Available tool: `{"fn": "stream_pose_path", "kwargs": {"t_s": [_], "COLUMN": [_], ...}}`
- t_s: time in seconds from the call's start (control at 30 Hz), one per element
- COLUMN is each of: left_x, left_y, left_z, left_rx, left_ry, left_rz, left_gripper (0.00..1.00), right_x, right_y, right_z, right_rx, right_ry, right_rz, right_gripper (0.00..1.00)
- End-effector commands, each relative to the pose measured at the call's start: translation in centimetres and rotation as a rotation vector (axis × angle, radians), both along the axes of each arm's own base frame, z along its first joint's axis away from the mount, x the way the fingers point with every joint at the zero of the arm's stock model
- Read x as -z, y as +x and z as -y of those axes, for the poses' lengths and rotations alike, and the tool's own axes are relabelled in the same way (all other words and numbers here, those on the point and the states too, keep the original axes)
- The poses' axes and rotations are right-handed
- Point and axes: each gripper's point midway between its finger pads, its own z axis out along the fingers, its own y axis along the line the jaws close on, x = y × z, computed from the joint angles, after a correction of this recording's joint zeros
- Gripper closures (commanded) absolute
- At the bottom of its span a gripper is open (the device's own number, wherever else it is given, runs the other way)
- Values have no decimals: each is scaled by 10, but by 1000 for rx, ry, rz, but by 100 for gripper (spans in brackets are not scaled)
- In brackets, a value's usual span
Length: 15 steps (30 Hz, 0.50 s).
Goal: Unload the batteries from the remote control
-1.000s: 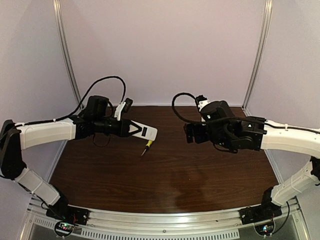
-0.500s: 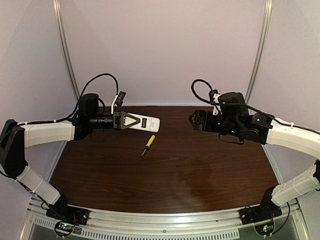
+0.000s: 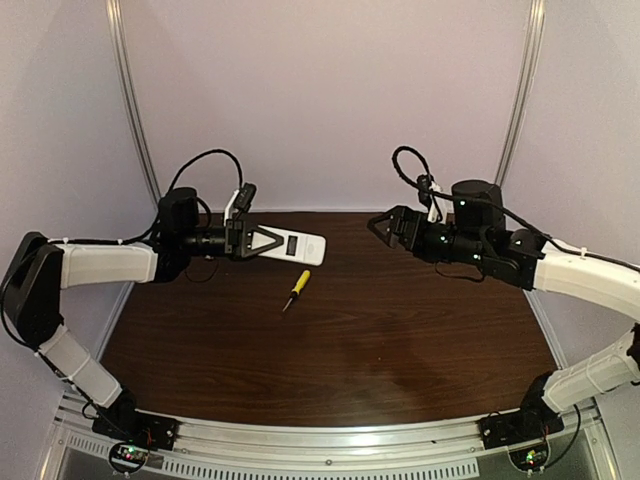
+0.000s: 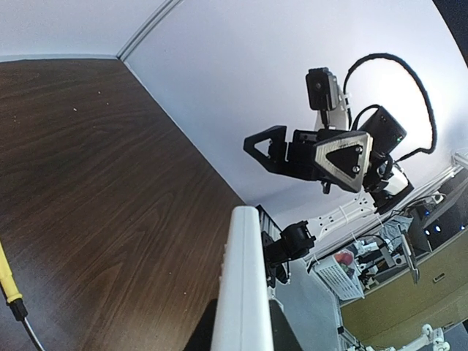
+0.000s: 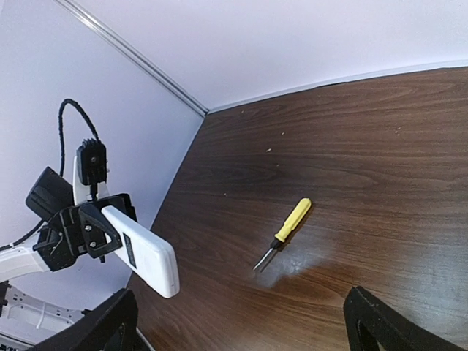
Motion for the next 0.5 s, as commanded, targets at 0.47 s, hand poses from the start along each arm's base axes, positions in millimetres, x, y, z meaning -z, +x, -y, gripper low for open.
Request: {"fn": "stream_pose_path", "kwargs": {"t_s": [0.47], "left_x": [-8], "left_y": [-9], "left_z": [3], "left_rx": [105], "left_ry": [-61], "left_rz": [-24], "left_gripper": [100], "right_x": [-26], "right_y": [-14], "right_z": [-65], "right_rx": [-310], "right_ry": [255], "right_rz": [-49], "right_gripper": [0]}}
